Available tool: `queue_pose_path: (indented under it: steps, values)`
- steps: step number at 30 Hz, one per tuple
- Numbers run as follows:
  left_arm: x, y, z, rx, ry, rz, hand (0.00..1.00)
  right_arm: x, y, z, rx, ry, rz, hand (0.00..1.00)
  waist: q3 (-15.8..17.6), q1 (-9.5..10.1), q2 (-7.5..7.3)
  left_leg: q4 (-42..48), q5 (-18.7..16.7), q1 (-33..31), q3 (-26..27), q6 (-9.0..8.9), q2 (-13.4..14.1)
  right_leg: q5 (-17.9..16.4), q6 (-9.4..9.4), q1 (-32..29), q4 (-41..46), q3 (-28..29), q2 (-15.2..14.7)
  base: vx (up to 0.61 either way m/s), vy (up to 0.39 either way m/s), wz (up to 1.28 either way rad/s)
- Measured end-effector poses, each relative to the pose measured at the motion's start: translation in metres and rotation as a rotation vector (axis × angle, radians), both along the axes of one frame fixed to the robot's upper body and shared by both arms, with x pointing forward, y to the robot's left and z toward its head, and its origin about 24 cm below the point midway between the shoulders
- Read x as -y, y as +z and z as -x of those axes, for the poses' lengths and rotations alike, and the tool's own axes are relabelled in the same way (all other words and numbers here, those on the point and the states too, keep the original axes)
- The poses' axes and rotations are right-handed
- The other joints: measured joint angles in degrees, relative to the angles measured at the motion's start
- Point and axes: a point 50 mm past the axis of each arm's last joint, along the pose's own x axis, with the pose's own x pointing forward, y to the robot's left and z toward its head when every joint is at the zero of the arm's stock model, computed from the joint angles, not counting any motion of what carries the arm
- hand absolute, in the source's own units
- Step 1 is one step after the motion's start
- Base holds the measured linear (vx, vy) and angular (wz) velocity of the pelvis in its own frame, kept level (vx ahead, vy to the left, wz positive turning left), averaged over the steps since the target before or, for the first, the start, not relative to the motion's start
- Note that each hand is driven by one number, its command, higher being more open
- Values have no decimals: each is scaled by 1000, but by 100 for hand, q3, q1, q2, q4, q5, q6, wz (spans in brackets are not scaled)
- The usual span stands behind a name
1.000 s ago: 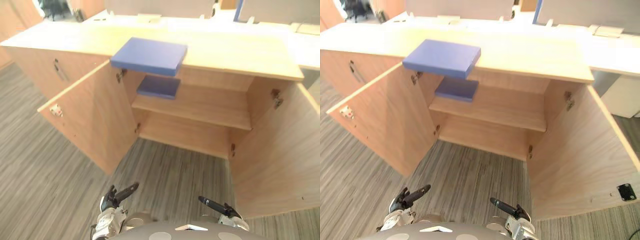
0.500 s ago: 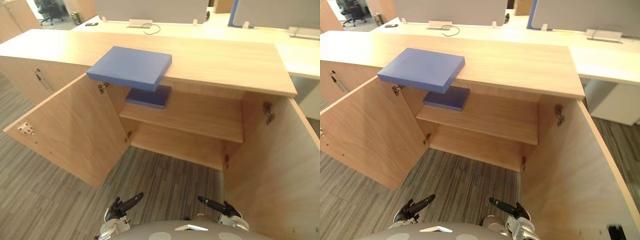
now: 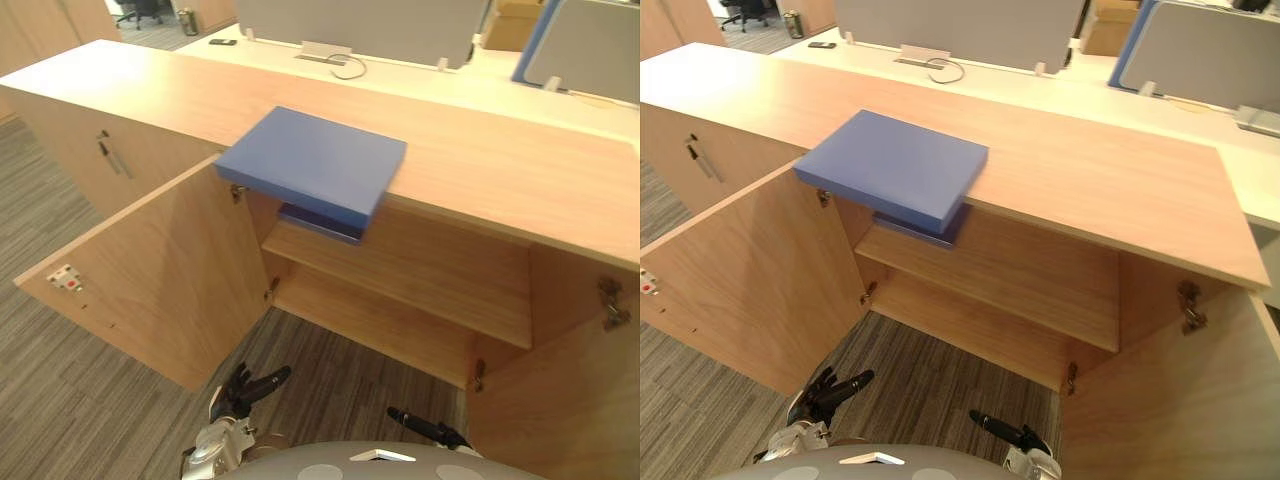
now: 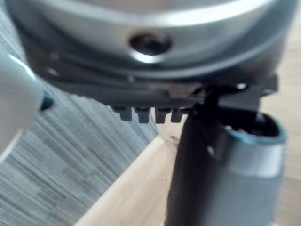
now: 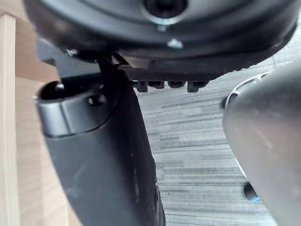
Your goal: Walk over to the cabinet, pick up the folder, carry it to the office cabinet, place the folder inside the office cabinet, then close the office cabinet door
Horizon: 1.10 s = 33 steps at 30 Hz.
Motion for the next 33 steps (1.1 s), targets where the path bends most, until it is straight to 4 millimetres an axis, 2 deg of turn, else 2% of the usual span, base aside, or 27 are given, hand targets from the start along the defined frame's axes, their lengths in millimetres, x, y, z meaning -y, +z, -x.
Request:
queue_pose_path:
  steps: [3,6,7,10,12,14,16,17,21,23,26,30,33]
  values:
    - [13,33,-16,183,-60,-1,100,1,1,-4,2,55,19,100,-7,22,74,-488,257,136,-174,62,-90,221,-12,-6,-16,7,-24,45,99,34]
    - [23,78,-31,395,-127,-53,100,-1,2,-7,7,121,29,100,21,178,108,-805,454,195,-184,70,-96,313,7,-70,-17,10,-35,-21,40,8]
    - [28,105,-37,513,-162,-115,100,-2,2,-8,7,148,34,100,29,249,108,-901,527,187,-173,58,-94,329,9,-97,-21,15,-47,0,0,0]
    - [31,142,-44,677,-165,-321,100,-3,1,-5,-10,156,51,100,29,314,97,-906,535,187,-141,44,-78,333,11,-98,-33,37,-36,-53,2,-4]
    - [29,158,-48,746,-109,-449,100,-4,1,-1,-20,148,63,100,10,316,79,-916,540,184,-96,33,-73,333,10,-110,-66,79,-35,-68,-1,-14]
    - [27,170,-52,786,-21,-557,100,-4,1,1,-25,143,75,100,-47,367,29,-1006,539,191,-2,28,-75,334,11,-130,-166,216,-35,-99,-1,-28]
    - [25,174,-53,798,32,-628,100,-6,1,3,-27,142,84,100,-127,386,-36,-1127,580,206,29,-25,-81,338,16,-152,-240,226,-33,-106,-14,-15]
    - [25,176,-53,802,49,-670,100,-8,0,5,-32,140,85,100,-192,385,-88,-1210,612,209,30,2,-74,339,16,-181,-249,235,-23,-65,-21,-4]
    - [35,182,-55,855,5,-834,100,-14,-1,10,-48,189,87,100,-381,445,-196,-1422,704,303,58,-22,-38,387,13,-170,-335,353,33,-25,-21,-4]
    - [44,190,-62,938,-73,-899,100,-15,-1,10,-51,216,89,100,-448,433,-145,-1473,742,303,60,-51,8,458,31,-186,-368,376,86,0,0,0]
    - [58,212,-73,1123,-207,-1092,100,-15,-2,13,-55,229,92,100,-631,342,-133,-1700,929,363,134,-88,33,511,29,-244,-496,510,142,10,-26,-14]
    - [54,223,-83,1225,-308,-1303,100,-11,0,4,-34,267,111,100,-657,106,-4,-1702,994,396,253,-44,31,511,28,-273,-554,522,147,-18,-29,-17]
    - [45,222,-95,1228,-360,-1420,100,-5,1,0,-26,278,114,100,-610,94,112,-1706,1024,389,328,-51,12,500,19,-273,-658,528,168,-73,-40,-15]
